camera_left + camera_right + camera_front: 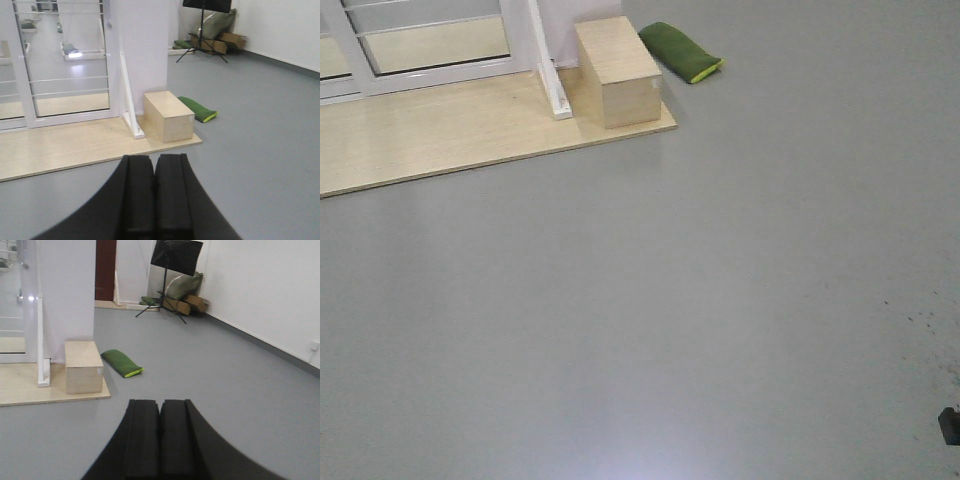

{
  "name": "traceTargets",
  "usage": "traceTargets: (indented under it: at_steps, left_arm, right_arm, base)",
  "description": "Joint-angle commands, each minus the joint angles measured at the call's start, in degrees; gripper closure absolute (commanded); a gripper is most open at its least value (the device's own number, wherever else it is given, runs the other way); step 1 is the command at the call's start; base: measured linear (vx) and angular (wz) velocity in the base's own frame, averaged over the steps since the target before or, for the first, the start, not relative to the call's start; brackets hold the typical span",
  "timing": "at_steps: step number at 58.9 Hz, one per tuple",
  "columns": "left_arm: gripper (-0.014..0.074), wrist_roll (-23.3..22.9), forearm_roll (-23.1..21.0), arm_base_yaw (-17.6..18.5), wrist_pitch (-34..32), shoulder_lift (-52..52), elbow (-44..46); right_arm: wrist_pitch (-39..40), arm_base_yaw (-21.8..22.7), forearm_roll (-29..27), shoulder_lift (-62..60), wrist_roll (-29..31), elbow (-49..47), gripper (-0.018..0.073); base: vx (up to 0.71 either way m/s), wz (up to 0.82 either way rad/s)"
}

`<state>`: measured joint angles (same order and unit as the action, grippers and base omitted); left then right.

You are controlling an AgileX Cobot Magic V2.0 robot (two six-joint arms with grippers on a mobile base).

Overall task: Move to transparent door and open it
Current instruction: 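Drive forward up to the white-framed sliding glass door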

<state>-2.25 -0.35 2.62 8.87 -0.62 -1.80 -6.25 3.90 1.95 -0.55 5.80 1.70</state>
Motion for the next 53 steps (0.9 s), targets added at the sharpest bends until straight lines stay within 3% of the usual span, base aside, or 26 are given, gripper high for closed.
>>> traceTargets:
  at_steps: [1,53]
  left_arm:
    - [0.0599,-0.01,-0.47,0.26,-4.79,-0.86,-0.90]
    - [0.0599,-0.01,-0.47,0.26,-4.79,-0.86,-0.90]
  right_arm:
    - [4.91,0.20,0.47,-0.93,0.60,0.28,0.0566]
    - [4.91,0.20,0.47,-0.93,0.60,0.28,0.0566]
  base:
    - [0.40,0.50]
    - [0.42,0.39]
